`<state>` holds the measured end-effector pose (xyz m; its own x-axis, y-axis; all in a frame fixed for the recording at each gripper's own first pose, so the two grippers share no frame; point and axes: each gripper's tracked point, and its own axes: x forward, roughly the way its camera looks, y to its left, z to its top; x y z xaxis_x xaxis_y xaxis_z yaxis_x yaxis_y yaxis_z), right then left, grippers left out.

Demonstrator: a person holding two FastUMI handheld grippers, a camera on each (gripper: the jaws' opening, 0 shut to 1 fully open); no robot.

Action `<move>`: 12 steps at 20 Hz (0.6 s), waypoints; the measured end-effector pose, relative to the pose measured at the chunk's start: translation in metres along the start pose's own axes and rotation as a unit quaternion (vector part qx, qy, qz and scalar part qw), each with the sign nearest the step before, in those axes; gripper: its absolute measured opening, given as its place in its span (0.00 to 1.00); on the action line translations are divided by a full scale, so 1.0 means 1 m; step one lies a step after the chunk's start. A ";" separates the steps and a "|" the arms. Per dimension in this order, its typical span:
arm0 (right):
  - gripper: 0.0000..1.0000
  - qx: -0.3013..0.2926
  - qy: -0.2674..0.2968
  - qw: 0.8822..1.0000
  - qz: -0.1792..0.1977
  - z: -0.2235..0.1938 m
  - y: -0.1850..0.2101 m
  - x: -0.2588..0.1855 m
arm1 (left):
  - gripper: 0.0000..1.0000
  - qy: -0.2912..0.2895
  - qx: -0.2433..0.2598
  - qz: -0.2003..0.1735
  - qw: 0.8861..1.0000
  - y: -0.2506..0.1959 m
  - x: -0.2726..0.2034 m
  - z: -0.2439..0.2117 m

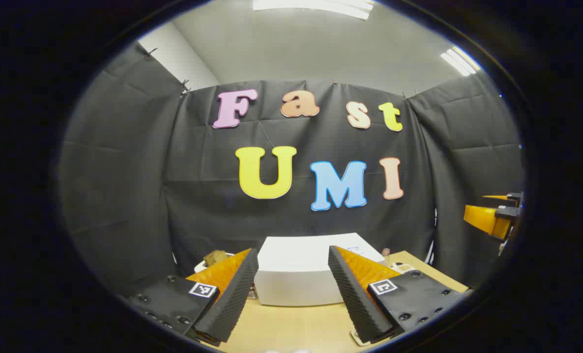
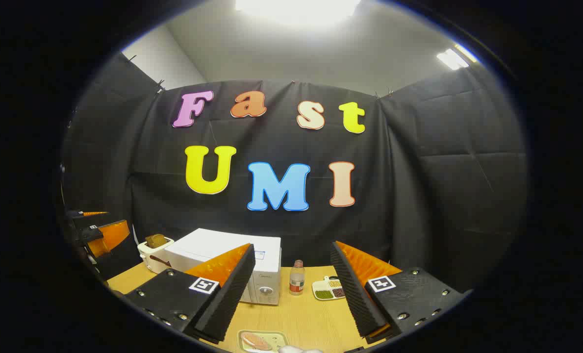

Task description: Open the microwave oven with the left hand, put the food in, and close the microwave oven.

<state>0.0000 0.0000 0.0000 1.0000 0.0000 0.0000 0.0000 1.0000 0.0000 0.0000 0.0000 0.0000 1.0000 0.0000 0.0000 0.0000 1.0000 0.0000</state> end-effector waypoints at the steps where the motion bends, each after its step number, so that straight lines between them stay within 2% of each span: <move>1: 0.95 0.000 0.000 1.000 0.001 0.000 0.000 0.000 | 0.98 0.002 -0.004 -0.001 1.000 -0.002 0.001 -0.001; 5: 0.95 0.013 0.004 1.000 -0.002 -0.009 -0.003 0.002 | 0.99 0.004 0.003 0.002 1.000 -0.003 0.001 -0.004; 8: 0.95 0.014 0.007 1.000 -0.003 -0.011 -0.008 0.002 | 0.95 0.004 0.001 0.001 1.000 -0.005 0.001 -0.006; 11: 0.95 0.018 0.005 1.000 -0.003 -0.008 -0.008 0.002 | 0.95 0.004 -0.004 -0.001 1.000 -0.008 0.002 -0.004; 12: 0.95 0.018 0.006 1.000 -0.002 -0.010 -0.009 0.002 | 0.99 0.003 -0.004 -0.001 1.000 -0.008 0.003 -0.004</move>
<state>0.0016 -0.0088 -0.0100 0.9999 -0.0046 -0.0118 0.0050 0.9993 0.0358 0.0025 -0.0084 -0.0042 1.0000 -0.0015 -0.0068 0.0015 1.0000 -0.0074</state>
